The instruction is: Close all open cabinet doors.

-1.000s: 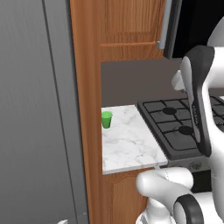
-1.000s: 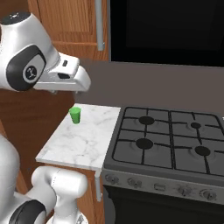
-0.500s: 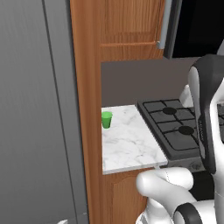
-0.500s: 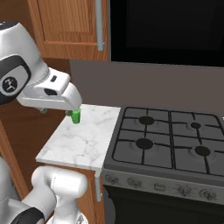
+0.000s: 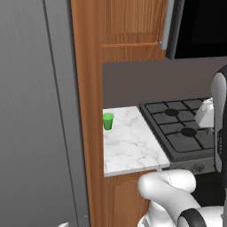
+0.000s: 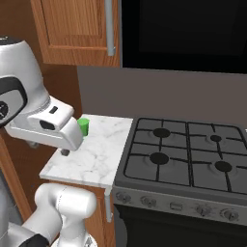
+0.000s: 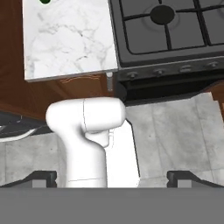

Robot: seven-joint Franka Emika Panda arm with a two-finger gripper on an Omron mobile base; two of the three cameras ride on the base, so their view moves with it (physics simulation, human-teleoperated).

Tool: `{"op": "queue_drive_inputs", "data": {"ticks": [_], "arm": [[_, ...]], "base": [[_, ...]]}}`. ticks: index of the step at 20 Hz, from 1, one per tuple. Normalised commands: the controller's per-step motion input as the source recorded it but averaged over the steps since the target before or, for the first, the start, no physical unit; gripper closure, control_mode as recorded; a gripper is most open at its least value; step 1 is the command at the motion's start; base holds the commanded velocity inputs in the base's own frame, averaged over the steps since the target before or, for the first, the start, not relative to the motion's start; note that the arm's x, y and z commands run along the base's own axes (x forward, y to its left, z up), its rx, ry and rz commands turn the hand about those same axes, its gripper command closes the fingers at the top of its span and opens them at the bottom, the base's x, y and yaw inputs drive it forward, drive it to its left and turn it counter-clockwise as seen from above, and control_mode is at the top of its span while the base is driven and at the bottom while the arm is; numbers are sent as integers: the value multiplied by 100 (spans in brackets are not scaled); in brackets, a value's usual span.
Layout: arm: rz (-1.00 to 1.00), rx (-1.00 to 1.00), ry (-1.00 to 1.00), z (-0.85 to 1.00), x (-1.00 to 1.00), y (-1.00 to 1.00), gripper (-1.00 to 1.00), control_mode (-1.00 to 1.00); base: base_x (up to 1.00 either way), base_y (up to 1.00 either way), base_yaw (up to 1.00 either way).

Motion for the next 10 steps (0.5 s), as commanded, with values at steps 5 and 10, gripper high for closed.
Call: {"op": "queue_drive_inputs", "data": {"ticks": [5,10], "arm": [[0,2,6,-12,-18,10,-100,-100],[0,-5,2,-6,-1,31,-100,-100]], "base": [[0,0,0],[0,0,0]]}}
